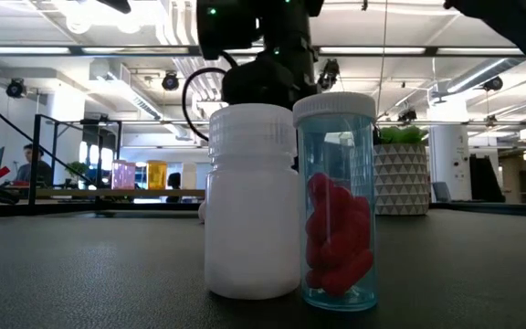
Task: Pick and place medicine bottles onto shelf by color
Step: Move the bottom right blue pill bottle to the center of the table, then put the center blue pill bottle on the shelf
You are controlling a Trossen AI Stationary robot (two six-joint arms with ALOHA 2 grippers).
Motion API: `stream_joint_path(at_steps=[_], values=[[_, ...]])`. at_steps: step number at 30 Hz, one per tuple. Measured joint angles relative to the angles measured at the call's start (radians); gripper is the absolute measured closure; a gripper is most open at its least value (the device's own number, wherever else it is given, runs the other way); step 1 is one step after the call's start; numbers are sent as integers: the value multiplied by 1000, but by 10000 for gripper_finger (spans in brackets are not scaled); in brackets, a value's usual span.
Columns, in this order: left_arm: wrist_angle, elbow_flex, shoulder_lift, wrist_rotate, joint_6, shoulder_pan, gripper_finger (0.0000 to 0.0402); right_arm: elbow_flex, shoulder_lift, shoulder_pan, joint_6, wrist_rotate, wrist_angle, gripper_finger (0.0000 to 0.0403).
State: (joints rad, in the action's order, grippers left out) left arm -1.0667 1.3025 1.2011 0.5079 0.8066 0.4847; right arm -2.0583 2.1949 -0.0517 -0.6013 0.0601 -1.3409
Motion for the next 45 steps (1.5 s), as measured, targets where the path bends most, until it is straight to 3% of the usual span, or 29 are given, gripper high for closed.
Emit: stream_joint_path(at_steps=[10,20,25,33,38,45], values=[[-26,0,0,-1,0,0,191,-48,39,0,14,-1,3,281],[-34,0,0,-2,0,1,191,-47,35,0,28,-1,19,206],[-34,0,2,5,0,1,191,-46,-28,-2,30,-9,17,185],[-21,0,52,101,-18,-1,191,-33,-198,-77,12,-208,-44,182],[90,0,138,140,-179,-1,191,69,-318,-159,-77,-357,-69,182],[317,0,317,145,-400,-35,191,341,-491,-245,-345,-376,-79,182]])
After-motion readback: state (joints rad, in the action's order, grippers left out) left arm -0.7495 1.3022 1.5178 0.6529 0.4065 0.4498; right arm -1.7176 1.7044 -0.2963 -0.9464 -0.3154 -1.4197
